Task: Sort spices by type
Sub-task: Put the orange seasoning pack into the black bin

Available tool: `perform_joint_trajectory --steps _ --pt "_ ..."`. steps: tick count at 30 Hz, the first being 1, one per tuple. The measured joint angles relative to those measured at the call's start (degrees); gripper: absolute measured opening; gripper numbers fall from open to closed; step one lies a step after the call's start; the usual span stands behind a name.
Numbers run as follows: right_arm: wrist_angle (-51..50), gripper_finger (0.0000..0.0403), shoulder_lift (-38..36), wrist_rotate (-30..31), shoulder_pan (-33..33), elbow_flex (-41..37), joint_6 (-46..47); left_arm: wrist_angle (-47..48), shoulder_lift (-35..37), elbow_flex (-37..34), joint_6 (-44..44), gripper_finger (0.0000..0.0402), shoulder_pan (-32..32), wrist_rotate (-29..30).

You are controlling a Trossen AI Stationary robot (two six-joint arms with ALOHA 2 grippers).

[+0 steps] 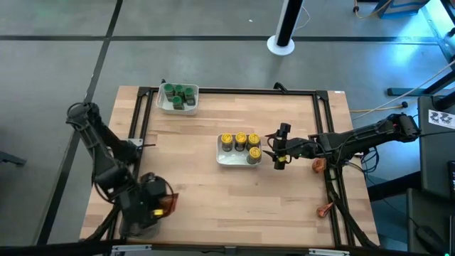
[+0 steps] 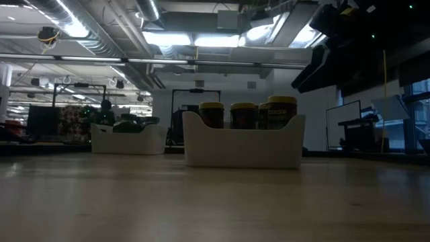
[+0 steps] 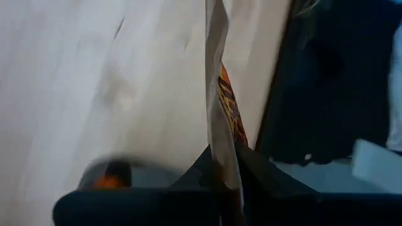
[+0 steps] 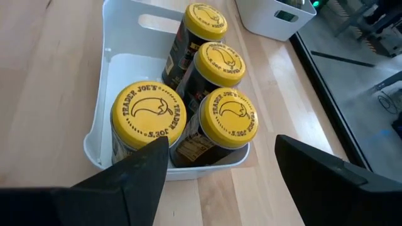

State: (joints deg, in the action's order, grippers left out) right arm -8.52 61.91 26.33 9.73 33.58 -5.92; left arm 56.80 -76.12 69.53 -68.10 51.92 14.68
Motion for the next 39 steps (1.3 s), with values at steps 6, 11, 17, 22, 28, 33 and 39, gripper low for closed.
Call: perform_joint_trajectory --steps 6,11,17,22,28,33,39 --pt "1.04 0.0291 0.00 -0.45 0.00 0.00 -0.04 5.50 -0.09 -1.85 -11.57 0.0014 6.47 0.07" --pt "1.47 0.0291 0.00 -0.88 -0.01 0.00 -0.06 9.56 -1.77 -2.09 -15.01 0.0006 9.80 0.08" --pt "1.53 0.0291 0.00 -1.00 -0.01 0.00 -0.04 12.89 -6.40 -2.12 -14.57 0.0004 11.41 0.33" --pt "1.53 0.0291 0.00 -1.27 -0.01 0.00 -0.04 12.87 -9.31 -2.12 -15.26 0.0007 12.52 0.67" --pt "1.53 0.0291 0.00 -1.53 -0.01 0.00 0.00 12.26 -12.43 -2.12 -18.55 0.0006 14.32 2.88" --pt "1.51 0.0291 0.00 -1.53 -0.01 0.00 0.01 11.19 -15.78 -2.12 -20.22 0.0012 15.92 4.80" --pt "1.53 0.0291 0.00 -1.53 0.00 0.00 -0.01 11.25 -20.09 -2.12 -22.87 0.0019 17.12 6.78"
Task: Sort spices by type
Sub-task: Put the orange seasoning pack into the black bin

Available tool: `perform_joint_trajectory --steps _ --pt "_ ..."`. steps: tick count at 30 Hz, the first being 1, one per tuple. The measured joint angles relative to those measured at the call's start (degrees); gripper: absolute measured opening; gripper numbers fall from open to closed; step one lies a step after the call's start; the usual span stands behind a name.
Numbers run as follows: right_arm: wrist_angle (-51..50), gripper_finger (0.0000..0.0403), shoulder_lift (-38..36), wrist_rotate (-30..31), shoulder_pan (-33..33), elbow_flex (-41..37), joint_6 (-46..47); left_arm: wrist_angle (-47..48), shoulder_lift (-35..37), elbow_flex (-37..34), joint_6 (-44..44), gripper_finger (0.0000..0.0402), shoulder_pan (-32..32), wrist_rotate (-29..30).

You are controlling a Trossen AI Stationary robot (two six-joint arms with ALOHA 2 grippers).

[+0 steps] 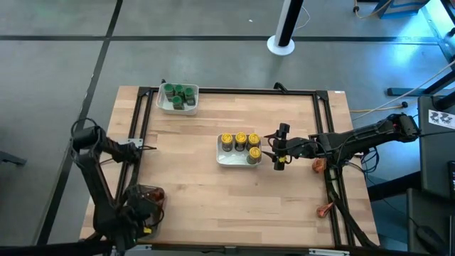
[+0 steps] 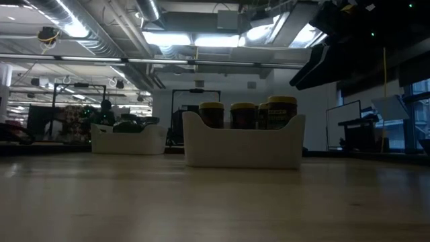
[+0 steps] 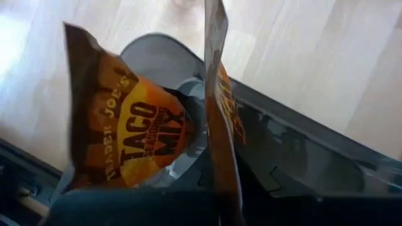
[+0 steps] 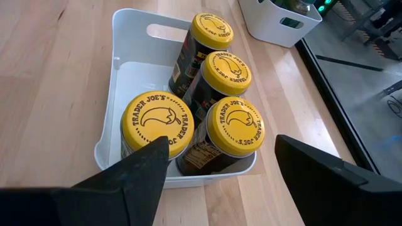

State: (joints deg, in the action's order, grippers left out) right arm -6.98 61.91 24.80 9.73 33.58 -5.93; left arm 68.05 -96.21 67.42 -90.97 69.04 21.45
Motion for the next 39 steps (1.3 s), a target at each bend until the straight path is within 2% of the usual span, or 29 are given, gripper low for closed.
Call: perform_joint_trajectory --steps 11,19,26,33,36,39 --pt "0.11 0.0291 0.00 0.00 -0.01 0.00 -0.33 0.04 -3.36 0.02 -4.02 0.0026 -0.05 0.12" --pt "0.11 0.0291 0.00 0.00 -0.01 0.00 -0.35 0.36 -2.61 0.02 -10.34 0.0104 -0.07 -2.50" --pt "0.09 0.0291 0.00 0.00 0.01 0.00 -0.35 0.59 4.28 0.04 -15.65 0.0167 -0.24 -2.82" --pt "0.11 0.0291 0.00 0.00 -0.01 0.00 -0.36 0.59 14.60 0.07 -24.49 0.0178 -2.75 -2.31" --pt "0.11 0.0291 0.00 0.00 -0.01 0.00 -0.35 -0.01 18.12 0.07 -25.37 0.0178 -4.73 1.25" --pt "0.11 0.0291 0.00 0.00 -0.01 0.00 -0.37 -0.81 20.10 0.07 -22.07 0.0178 -7.30 5.90"
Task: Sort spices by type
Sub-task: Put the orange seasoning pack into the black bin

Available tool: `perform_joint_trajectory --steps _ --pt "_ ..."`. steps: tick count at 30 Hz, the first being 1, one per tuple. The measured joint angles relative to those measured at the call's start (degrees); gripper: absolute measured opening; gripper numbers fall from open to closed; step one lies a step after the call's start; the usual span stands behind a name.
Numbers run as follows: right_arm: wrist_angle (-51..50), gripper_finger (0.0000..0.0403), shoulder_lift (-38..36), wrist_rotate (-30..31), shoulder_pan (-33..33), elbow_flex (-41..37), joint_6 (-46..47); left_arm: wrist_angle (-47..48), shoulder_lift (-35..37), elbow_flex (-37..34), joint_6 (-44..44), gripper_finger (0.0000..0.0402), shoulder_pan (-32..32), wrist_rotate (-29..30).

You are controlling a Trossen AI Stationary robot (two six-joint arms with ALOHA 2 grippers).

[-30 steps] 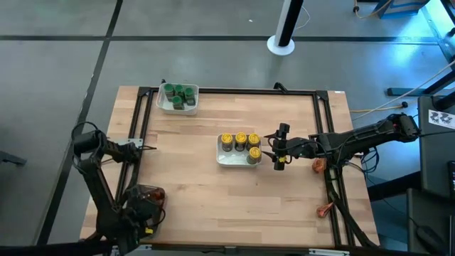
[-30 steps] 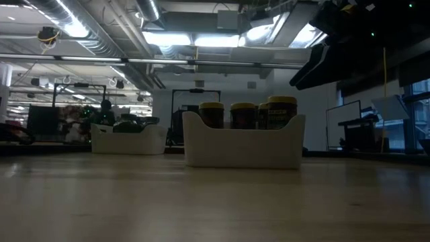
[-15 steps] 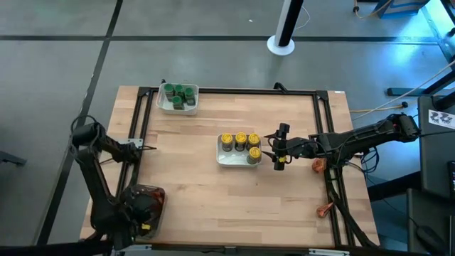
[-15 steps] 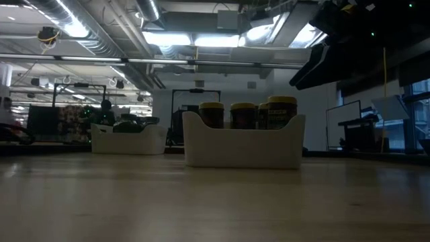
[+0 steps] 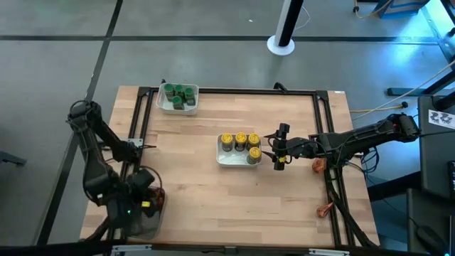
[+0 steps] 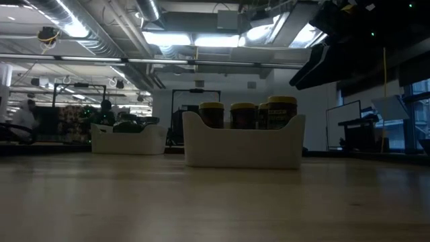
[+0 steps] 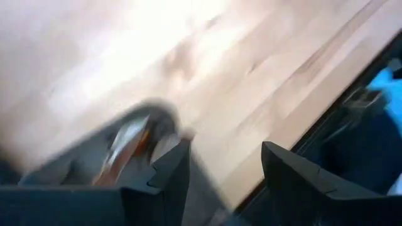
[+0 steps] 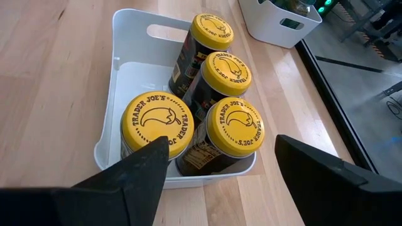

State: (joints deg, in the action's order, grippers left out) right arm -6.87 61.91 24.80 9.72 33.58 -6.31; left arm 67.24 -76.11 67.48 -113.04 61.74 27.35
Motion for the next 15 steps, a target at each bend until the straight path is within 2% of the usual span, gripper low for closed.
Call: perform_joint_trajectory --steps 4,15 --pt "0.00 0.0291 0.00 0.00 0.02 0.00 0.00 -2.93 0.30 0.00 9.94 0.0178 -4.90 4.06" --pt "0.00 0.0291 0.00 0.00 0.01 -0.02 0.00 -13.48 0.37 0.00 40.21 0.0178 -22.96 4.42"
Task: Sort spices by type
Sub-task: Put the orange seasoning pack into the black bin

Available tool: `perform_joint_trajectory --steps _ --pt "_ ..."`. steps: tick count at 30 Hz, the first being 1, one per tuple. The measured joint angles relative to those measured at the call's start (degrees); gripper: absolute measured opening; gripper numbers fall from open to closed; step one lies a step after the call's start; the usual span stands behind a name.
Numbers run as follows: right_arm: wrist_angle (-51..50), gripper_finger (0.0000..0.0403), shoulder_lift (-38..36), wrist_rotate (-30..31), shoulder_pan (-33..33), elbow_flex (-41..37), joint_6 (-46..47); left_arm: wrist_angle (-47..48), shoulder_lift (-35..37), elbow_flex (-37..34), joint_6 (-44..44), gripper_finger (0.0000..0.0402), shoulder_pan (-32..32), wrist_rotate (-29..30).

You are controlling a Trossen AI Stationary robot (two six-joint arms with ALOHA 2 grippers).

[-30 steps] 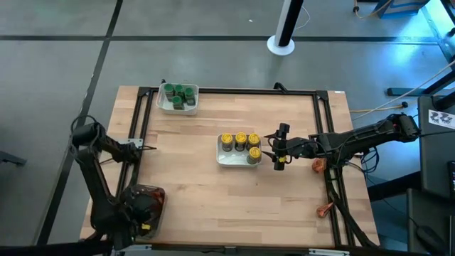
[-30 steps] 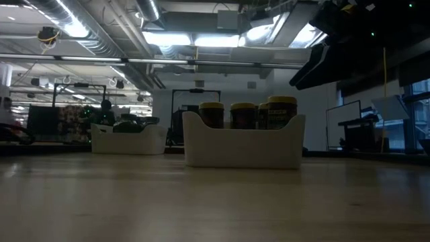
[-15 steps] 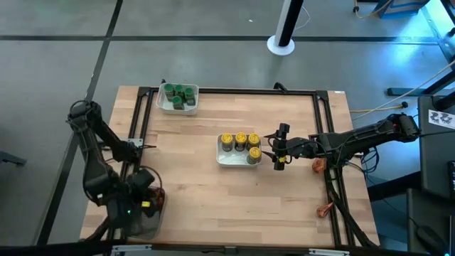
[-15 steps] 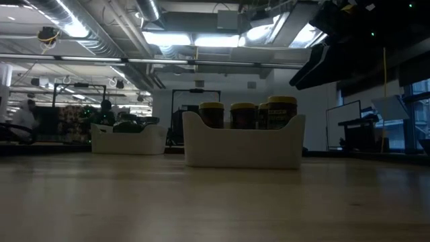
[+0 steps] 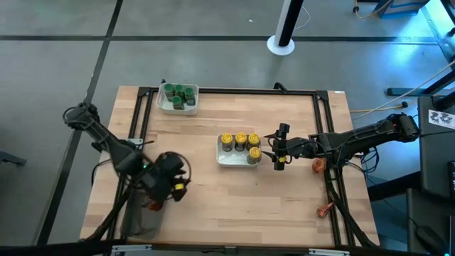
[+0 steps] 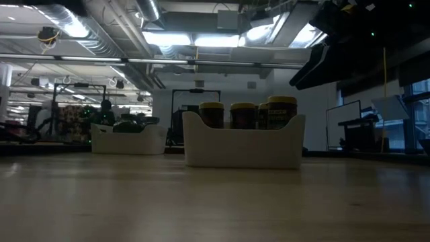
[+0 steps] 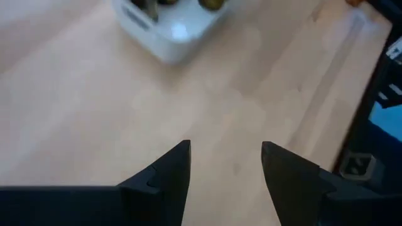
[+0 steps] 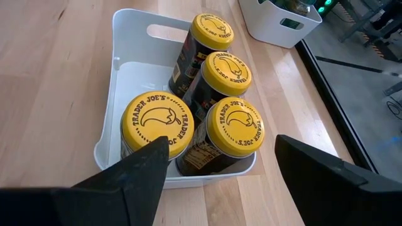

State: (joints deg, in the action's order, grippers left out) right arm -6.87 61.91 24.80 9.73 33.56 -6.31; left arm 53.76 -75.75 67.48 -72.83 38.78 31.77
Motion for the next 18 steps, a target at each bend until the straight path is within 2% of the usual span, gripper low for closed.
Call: perform_joint_trajectory --steps 9,13,18 --pt "-0.02 0.0291 0.00 0.00 0.01 0.00 0.00 -9.15 0.00 0.00 26.19 0.0178 -13.90 -0.02" --pt "-0.01 0.0291 0.00 0.00 0.00 0.00 1.32 -15.63 -0.41 0.00 41.13 0.0178 -18.24 -0.07" --pt "-0.26 0.0291 0.00 0.00 0.01 0.00 1.60 -24.23 -1.93 0.00 55.39 0.0178 -22.44 -1.38"
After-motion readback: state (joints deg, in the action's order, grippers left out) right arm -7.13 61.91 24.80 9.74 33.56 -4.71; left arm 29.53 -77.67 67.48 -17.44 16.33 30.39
